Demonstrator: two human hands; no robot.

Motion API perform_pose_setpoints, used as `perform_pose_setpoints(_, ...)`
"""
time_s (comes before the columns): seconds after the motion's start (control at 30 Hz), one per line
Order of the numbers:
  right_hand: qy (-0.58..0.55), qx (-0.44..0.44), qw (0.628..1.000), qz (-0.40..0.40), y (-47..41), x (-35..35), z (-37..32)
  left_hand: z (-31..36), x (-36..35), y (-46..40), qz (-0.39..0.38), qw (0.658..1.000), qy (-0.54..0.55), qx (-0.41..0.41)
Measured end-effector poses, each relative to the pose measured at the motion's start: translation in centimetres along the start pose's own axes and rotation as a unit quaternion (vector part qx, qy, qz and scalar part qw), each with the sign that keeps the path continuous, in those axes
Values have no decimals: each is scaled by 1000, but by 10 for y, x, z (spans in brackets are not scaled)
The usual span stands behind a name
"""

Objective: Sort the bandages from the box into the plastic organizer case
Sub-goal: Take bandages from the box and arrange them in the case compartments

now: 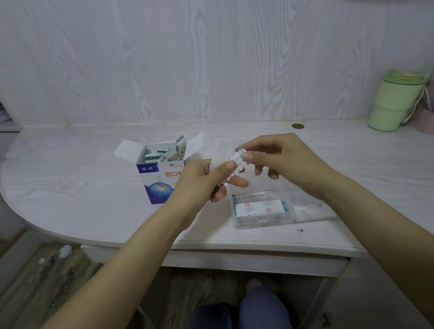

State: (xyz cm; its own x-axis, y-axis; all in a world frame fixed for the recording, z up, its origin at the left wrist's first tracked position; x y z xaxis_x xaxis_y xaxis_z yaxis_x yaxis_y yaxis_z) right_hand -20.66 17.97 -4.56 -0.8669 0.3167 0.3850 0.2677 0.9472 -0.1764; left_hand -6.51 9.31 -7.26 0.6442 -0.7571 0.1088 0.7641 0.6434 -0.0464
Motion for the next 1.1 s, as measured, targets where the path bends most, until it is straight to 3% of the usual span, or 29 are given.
perform_pose_setpoints(0.1,-1,11,998,60,-2,0,3,0,-8,-1,-15,1000,-25,7)
perform_pose_setpoints(0.27,31,-34,989,143,-4,18,21,0,10,-8,108,989,-99,16)
perform_pose_setpoints(0.37,74,-77,981,162,-2,21,36,-1,16,-8,135,988,-57,42)
perform_pose_setpoints(0.47,148,-119,974,125,-2,15,46,-3,15,-8,136,990,-19,42)
perform_pose_setpoints(0.77,397,-139,907,3,-11,-5,39,-7,5,-11,48,993,-111,-2)
perform_pose_setpoints(1.1,452,-100,884,-67,-19,-9,36,-5,7,-7,48,991,-126,-26)
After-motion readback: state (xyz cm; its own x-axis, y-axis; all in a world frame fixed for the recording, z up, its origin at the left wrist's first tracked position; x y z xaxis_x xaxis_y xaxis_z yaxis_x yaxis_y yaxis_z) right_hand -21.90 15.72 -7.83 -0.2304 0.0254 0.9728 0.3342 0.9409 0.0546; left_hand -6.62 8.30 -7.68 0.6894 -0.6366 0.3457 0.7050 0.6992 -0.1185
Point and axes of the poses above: each hand's wrist, its own y-axis away from the middle knuckle, its own x-axis out of the back of the hand, z = x × y, the point moved 3 cm from there along -y, towards the middle knuckle, and after that the axes turned 3 degrees about -z, right-handed, at the moved point
